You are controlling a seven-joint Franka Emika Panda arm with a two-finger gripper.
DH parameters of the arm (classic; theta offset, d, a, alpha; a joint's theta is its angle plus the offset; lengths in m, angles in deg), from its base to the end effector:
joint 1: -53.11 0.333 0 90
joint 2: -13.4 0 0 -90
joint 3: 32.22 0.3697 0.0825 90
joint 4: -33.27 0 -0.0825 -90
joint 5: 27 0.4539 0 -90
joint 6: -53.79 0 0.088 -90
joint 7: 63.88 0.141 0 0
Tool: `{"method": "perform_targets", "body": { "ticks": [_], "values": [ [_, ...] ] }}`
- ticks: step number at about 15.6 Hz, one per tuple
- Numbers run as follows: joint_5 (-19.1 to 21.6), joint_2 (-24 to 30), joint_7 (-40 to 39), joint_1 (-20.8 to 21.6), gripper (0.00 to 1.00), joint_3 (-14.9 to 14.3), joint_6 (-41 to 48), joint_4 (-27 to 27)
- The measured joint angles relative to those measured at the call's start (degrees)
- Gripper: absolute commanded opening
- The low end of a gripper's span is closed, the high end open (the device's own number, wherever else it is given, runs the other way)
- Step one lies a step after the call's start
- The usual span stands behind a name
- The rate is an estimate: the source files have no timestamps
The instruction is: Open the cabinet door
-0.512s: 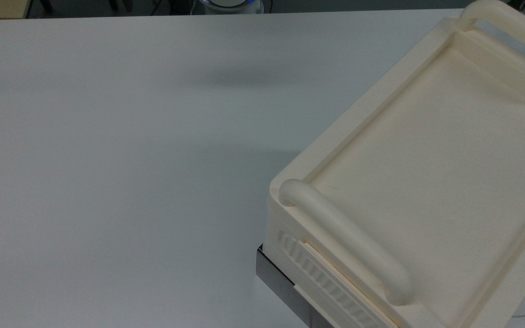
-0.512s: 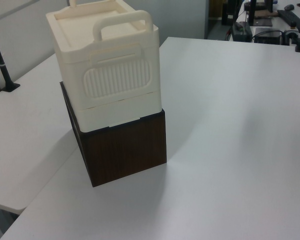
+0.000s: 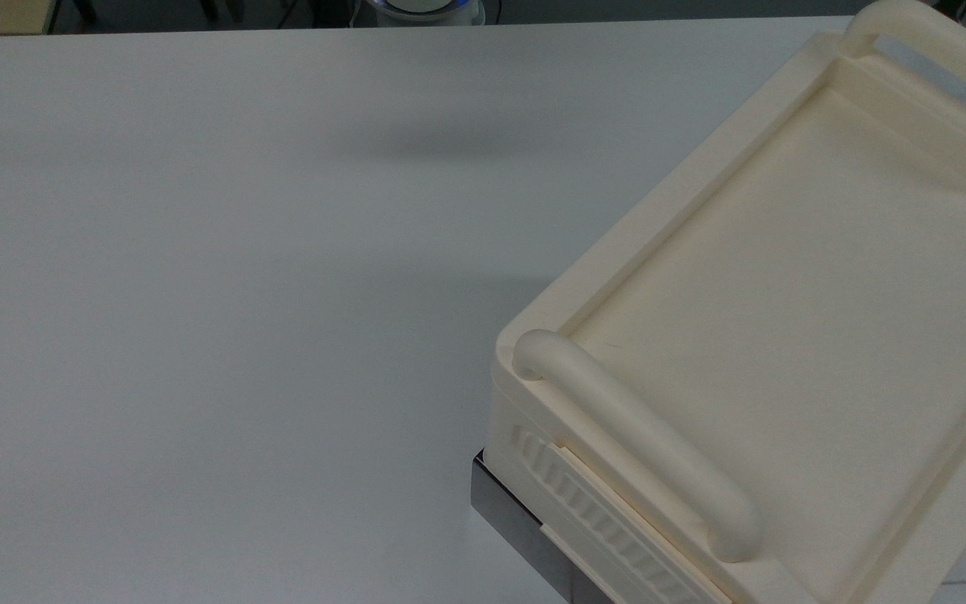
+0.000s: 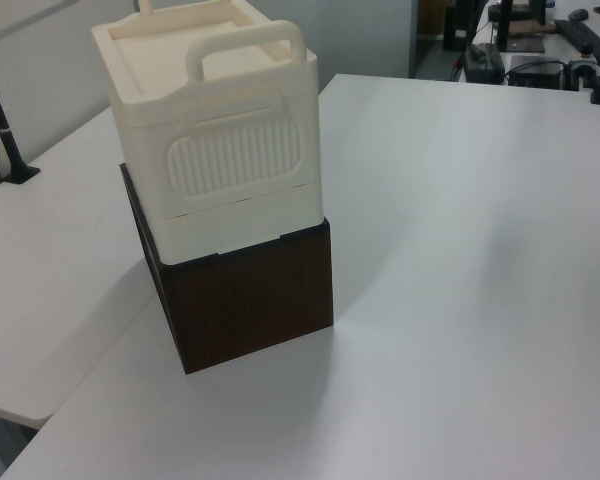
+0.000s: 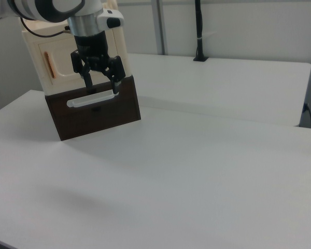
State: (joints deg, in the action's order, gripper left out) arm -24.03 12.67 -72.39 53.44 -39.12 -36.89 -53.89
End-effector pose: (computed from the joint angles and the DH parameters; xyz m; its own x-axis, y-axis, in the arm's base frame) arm 0.6292 -0.0647 0.6645 0.9979 0.0333 0.0557 0.0357 -0.9985 -0.0425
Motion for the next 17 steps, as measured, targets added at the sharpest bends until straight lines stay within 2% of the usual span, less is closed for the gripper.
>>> {"method": "perform_targets", "body": {
  "ticks": [13,17],
  "values": [
    [0.0,0.0,-0.2,0.0,1.00,0.0,0.0,0.0],
    [0.0,-0.2,-5.8,0.0,1.00,0.2,-0.5,-0.1]
  ]
}}
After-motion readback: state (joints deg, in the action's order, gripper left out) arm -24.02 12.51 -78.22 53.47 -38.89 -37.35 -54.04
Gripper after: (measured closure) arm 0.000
